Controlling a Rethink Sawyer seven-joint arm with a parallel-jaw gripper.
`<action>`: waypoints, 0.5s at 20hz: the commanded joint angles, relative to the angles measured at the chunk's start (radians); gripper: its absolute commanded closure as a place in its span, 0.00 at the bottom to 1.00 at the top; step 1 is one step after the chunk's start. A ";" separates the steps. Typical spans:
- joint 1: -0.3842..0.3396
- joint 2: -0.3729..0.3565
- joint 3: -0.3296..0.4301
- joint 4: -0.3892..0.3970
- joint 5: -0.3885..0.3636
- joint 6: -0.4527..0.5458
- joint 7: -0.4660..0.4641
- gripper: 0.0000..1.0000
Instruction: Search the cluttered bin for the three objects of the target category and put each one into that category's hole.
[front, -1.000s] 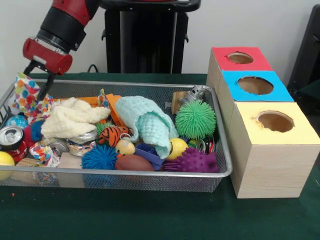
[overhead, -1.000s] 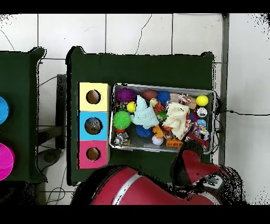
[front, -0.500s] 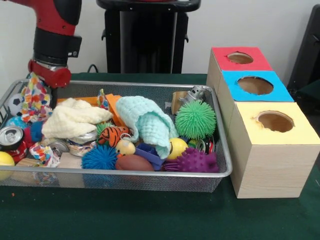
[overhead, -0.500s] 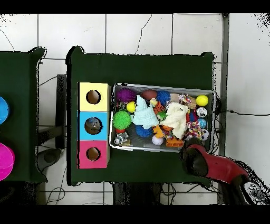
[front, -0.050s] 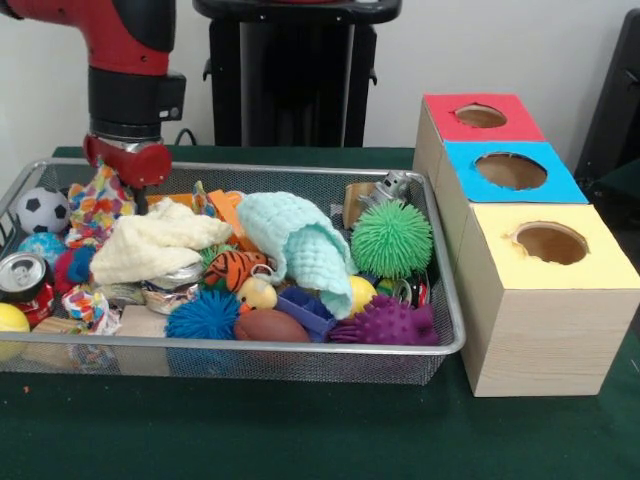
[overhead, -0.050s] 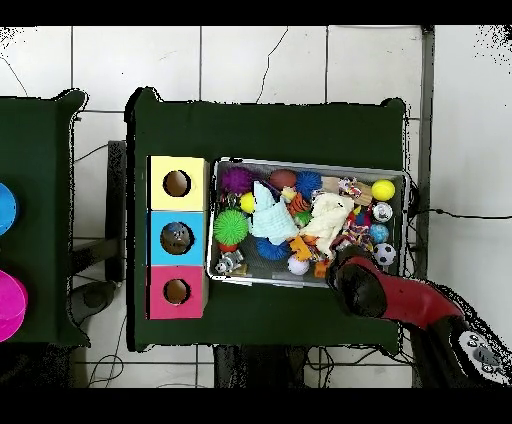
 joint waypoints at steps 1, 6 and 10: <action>0.127 -0.051 0.094 0.018 0.024 0.146 -0.002 0.00; 0.110 -0.032 0.085 -0.013 0.028 0.139 0.003 0.00; 0.082 -0.014 0.162 -0.079 -0.069 -0.052 -0.019 0.00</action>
